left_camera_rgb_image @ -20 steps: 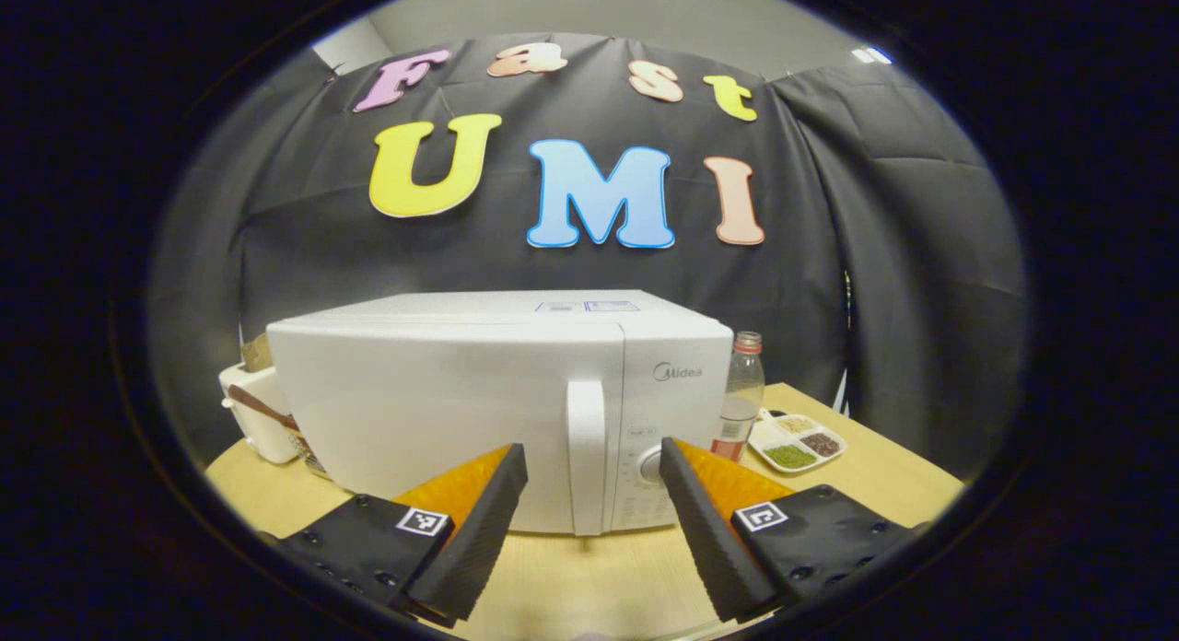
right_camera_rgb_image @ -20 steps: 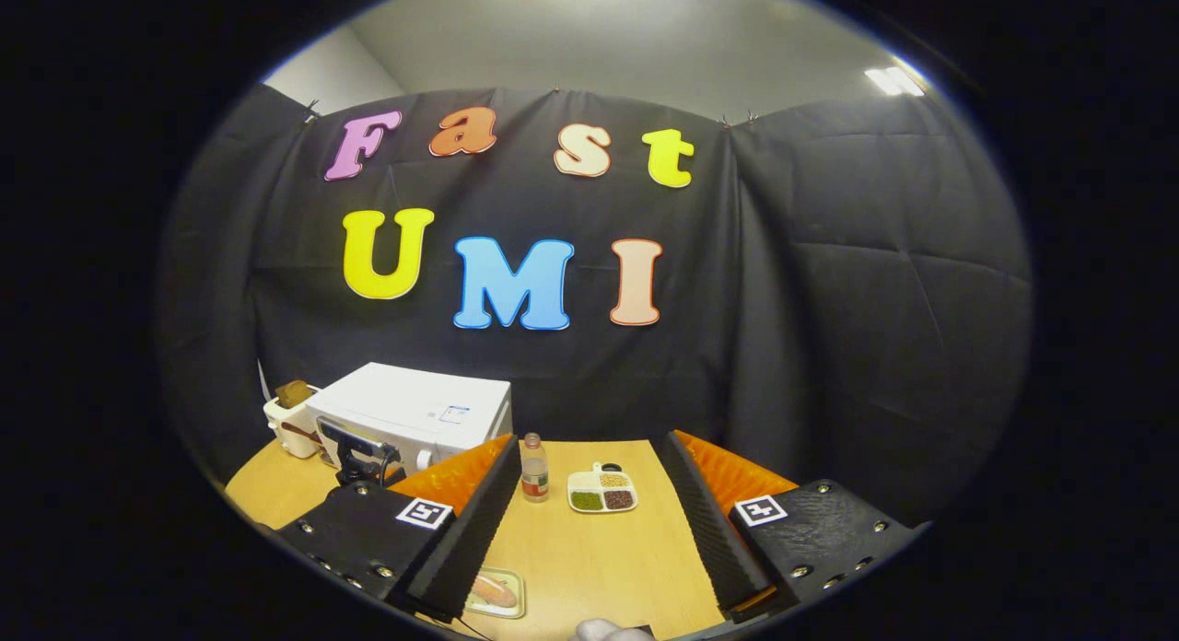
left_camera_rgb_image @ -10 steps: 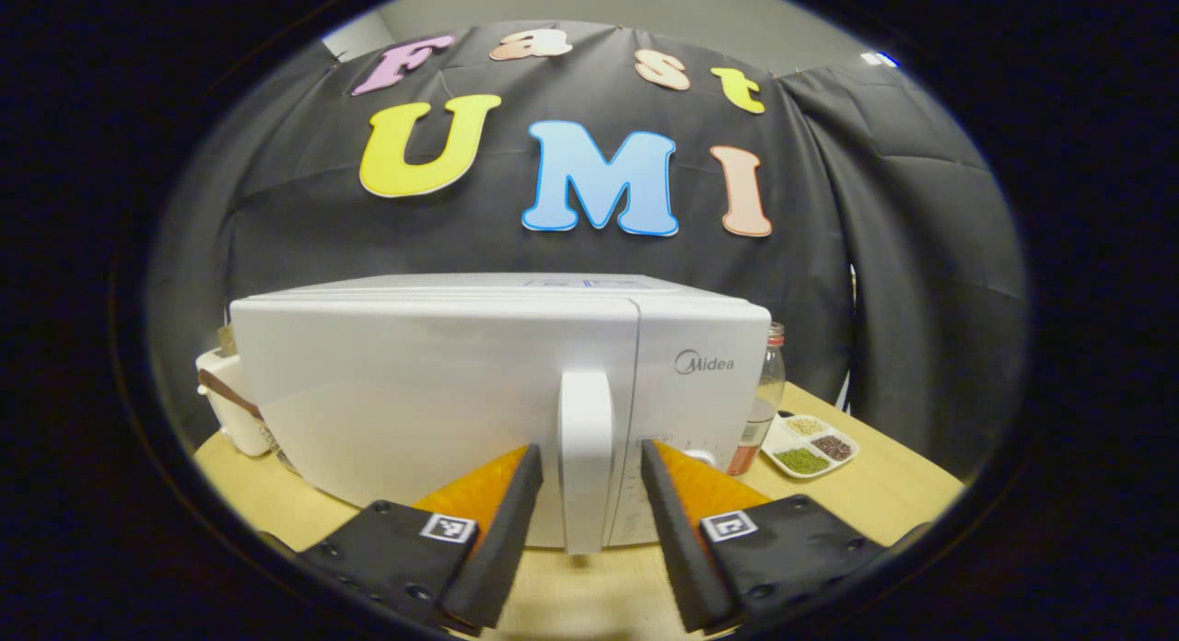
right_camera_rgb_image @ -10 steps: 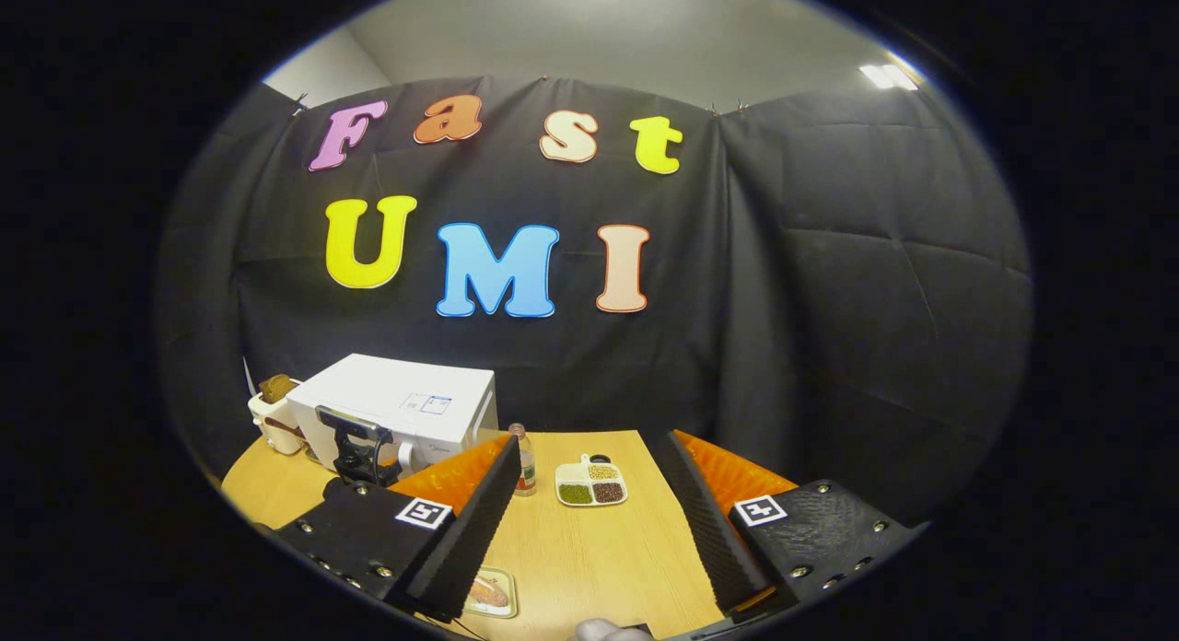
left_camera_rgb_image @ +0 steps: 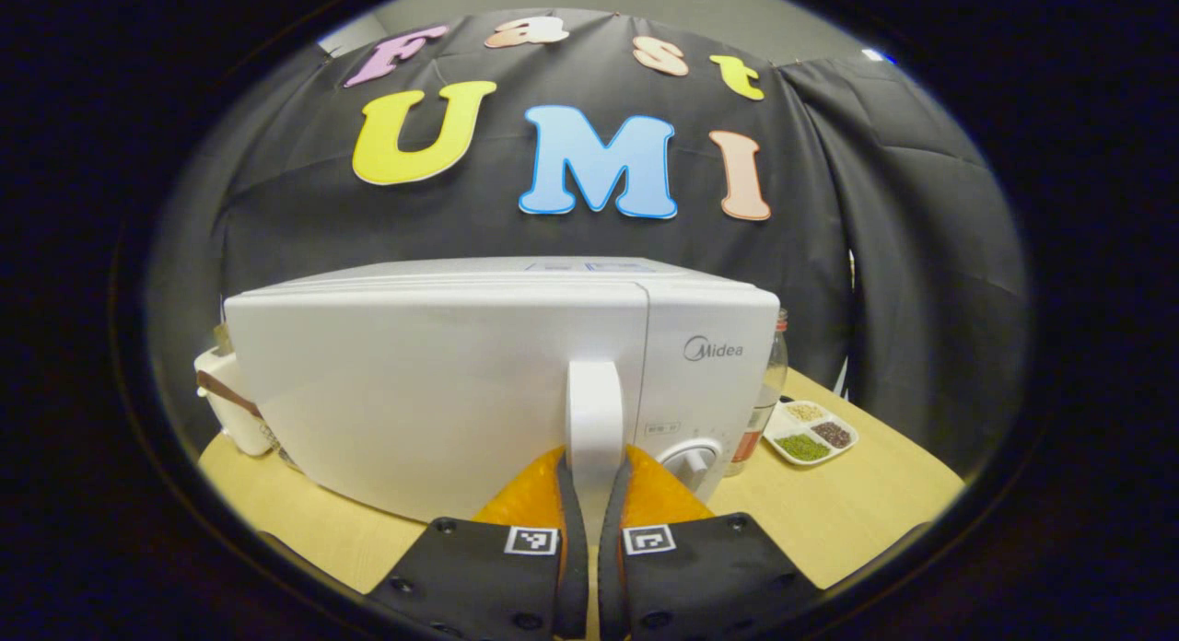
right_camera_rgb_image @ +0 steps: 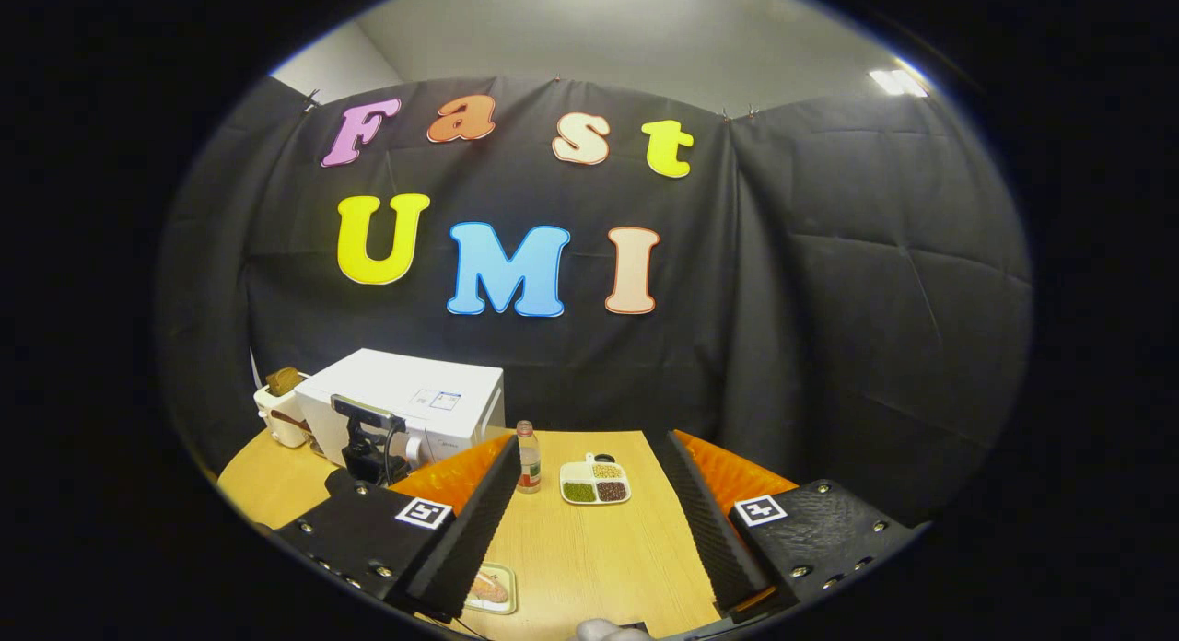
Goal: Open the microwave oven with the left hand, put the food in, and close the microwave oven.
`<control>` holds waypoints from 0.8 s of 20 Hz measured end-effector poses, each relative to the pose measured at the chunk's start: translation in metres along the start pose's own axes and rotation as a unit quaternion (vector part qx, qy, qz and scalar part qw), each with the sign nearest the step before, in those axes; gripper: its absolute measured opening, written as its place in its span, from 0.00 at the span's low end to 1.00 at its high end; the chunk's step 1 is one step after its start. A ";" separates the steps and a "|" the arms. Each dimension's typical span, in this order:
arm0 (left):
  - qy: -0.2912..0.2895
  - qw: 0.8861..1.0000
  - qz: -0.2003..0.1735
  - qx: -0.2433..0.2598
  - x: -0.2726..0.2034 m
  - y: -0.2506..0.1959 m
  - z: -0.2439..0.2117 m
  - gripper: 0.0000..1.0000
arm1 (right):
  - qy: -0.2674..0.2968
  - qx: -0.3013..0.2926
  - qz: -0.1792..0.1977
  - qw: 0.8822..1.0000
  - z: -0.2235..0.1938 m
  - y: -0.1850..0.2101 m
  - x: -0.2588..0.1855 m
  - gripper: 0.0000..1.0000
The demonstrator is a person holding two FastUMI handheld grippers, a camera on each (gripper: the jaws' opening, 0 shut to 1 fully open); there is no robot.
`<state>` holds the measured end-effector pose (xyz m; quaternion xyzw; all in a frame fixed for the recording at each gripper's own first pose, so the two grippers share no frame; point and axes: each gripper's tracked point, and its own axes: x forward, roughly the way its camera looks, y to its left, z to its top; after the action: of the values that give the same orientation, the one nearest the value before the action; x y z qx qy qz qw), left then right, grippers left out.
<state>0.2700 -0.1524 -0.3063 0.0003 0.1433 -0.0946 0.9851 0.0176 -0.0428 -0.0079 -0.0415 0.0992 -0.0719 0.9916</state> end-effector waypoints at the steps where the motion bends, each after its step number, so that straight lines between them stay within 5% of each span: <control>1: 0.001 1.000 0.000 0.002 0.000 0.001 -0.001 0.12 | -0.001 0.000 0.000 1.000 0.001 0.000 -0.002 0.95; 8: 0.020 1.000 -0.003 0.009 -0.007 0.001 -0.006 0.12 | 0.006 0.006 0.005 1.000 -0.008 -0.002 -0.009 0.95; 13: 0.001 0.999 0.004 0.035 -0.074 0.013 -0.019 0.11 | 0.009 0.023 0.025 0.999 -0.011 0.004 -0.013 0.96; 15: 0.010 0.999 0.002 0.034 -0.087 0.016 -0.024 0.14 | 0.006 0.029 0.035 0.999 -0.009 0.007 -0.016 0.96; 16: 0.012 0.999 0.000 0.036 -0.088 0.016 -0.025 0.27 | 0.003 0.030 0.040 0.999 -0.008 0.009 -0.016 0.96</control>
<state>0.1835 -0.1201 -0.3056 0.0372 0.1520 -0.0999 0.9826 0.0017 -0.0317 -0.0136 -0.0079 0.1017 -0.0350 0.9942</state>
